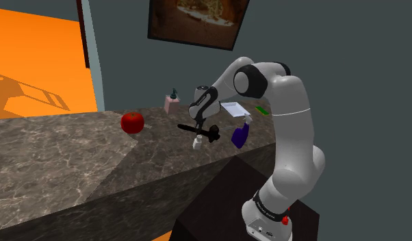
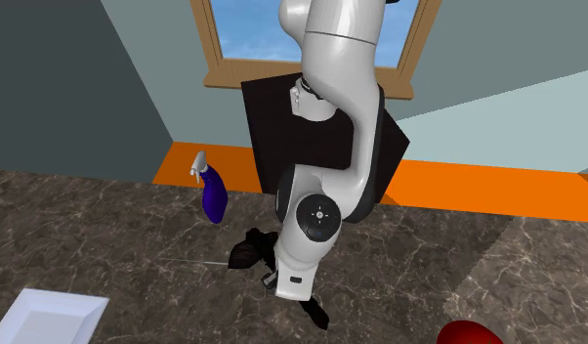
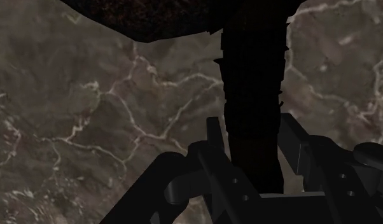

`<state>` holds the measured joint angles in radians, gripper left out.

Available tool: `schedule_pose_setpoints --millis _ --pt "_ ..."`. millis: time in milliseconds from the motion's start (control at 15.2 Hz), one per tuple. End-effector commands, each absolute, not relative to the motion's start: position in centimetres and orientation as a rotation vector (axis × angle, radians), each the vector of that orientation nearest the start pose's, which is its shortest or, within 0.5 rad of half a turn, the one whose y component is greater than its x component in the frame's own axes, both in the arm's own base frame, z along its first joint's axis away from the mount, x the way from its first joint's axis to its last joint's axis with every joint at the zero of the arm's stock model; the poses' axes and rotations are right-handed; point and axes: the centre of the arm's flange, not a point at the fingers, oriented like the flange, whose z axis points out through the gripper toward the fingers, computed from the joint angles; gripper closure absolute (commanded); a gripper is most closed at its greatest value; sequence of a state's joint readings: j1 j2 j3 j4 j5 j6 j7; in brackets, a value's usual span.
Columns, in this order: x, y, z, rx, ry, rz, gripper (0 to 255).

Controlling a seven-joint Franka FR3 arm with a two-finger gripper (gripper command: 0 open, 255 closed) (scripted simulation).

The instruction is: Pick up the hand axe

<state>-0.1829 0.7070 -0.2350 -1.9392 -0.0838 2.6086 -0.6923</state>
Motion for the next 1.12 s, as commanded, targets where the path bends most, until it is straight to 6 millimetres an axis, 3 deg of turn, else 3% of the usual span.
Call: schedule_pose_setpoints --millis 0,924,1056 --pt "56.0 -24.5 12.6 -3.222 -0.654 0.203 255" --pt "56.0 -24.5 20.0 -3.222 -0.654 0.203 255" --pt "56.0 -24.5 20.1 -3.222 -0.654 0.203 255"
